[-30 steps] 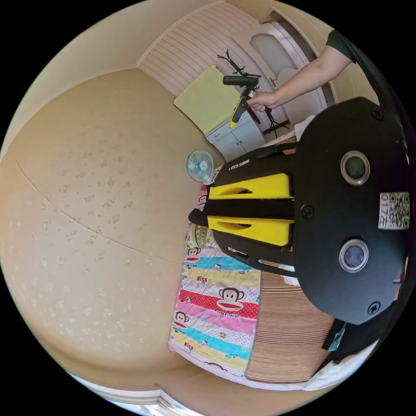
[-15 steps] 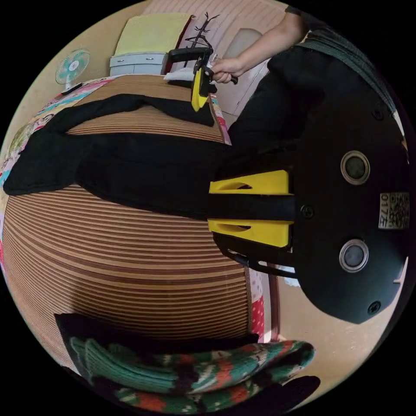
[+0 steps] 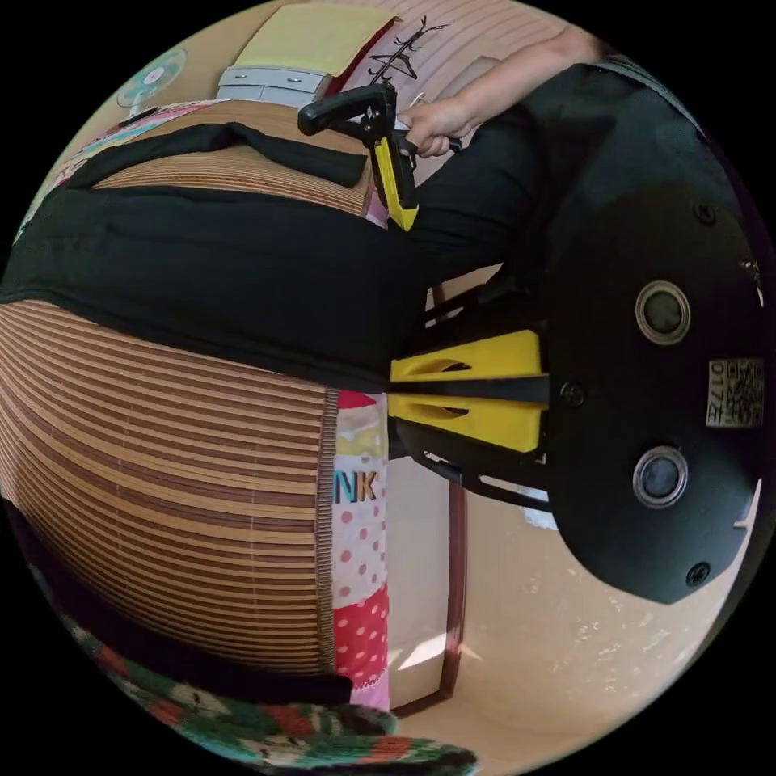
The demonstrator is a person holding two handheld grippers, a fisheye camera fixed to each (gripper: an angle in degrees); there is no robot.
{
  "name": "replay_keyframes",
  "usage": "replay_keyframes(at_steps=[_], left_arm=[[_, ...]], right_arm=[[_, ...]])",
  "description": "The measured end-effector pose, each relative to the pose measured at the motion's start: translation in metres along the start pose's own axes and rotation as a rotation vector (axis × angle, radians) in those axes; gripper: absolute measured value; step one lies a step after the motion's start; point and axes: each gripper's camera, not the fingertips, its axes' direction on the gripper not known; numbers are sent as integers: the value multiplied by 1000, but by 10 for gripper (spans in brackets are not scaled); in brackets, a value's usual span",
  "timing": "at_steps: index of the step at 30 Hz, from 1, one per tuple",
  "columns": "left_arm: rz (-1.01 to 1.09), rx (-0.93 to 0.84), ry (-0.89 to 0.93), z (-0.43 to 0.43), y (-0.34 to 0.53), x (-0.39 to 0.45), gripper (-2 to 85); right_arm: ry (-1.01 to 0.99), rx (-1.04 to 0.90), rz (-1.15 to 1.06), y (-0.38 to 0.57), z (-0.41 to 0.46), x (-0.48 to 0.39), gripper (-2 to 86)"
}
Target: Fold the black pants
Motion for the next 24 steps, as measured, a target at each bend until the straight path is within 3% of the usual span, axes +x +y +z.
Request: replay_keyframes(at_steps=[4, 6, 10, 12, 15, 19, 24], left_arm=[[-226, 228, 43, -56, 16, -20, 51], [-172, 326, 19, -81, 12, -5, 58], [186, 254, 174, -86, -47, 69, 68], [300, 278, 140, -81, -65, 112, 60], [431, 155, 157, -46, -103, 180, 74], [407, 81, 75, -2, -135, 232, 89], [357, 6, -22, 27, -156, 241, 88]], right_arm=[[0, 356, 153, 91, -120, 49, 37], [47, 508, 271, 138, -166, 79, 50], [77, 715, 573, 231, -244, 159, 89], [11, 751, 617, 253, -260, 186, 99], [-70, 716, 610, 262, -272, 216, 102], [-175, 678, 525, 266, -278, 231, 101], [-129, 574, 458, 281, -258, 230, 84]])
